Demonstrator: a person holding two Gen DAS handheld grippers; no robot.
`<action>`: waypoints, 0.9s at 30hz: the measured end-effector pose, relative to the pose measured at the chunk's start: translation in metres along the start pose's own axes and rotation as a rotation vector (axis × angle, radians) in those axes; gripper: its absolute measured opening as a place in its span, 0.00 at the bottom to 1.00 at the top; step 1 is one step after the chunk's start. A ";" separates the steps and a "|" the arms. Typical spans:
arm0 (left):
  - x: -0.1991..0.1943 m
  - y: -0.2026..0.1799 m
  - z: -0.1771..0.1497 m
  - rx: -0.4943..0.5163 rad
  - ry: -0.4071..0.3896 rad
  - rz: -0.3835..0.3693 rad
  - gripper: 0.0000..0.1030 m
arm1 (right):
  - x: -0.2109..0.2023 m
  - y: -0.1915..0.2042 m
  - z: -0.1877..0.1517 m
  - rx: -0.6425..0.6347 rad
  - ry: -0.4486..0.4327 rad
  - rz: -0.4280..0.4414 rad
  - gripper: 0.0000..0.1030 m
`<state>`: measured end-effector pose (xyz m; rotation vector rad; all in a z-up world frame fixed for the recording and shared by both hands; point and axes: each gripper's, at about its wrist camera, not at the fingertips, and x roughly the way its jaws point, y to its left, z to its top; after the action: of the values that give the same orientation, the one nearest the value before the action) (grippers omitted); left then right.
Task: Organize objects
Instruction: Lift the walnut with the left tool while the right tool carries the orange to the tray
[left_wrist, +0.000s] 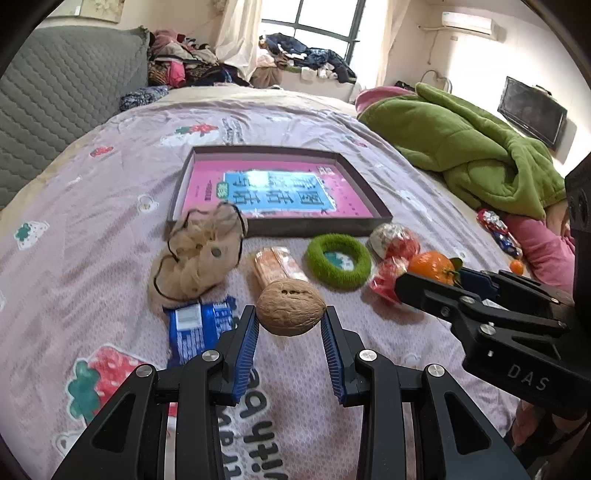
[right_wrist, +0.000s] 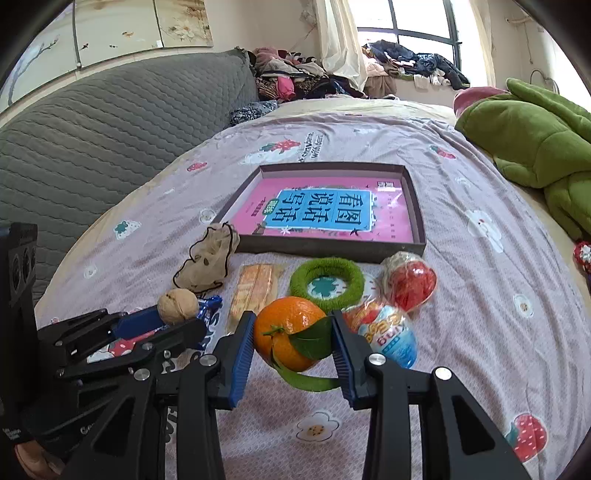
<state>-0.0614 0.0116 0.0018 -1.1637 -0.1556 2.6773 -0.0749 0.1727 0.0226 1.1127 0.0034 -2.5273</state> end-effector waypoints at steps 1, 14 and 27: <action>0.001 0.000 0.003 -0.002 -0.001 0.003 0.34 | 0.000 -0.001 0.002 -0.005 -0.003 0.000 0.39; 0.016 0.008 0.040 -0.015 -0.035 0.043 0.34 | -0.005 -0.014 0.048 -0.060 -0.088 0.024 0.39; 0.019 0.012 0.085 -0.006 -0.076 0.075 0.34 | -0.004 -0.025 0.074 -0.117 -0.109 0.029 0.39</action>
<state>-0.1382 0.0032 0.0446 -1.0908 -0.1344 2.7902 -0.1337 0.1861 0.0722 0.9228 0.1043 -2.5235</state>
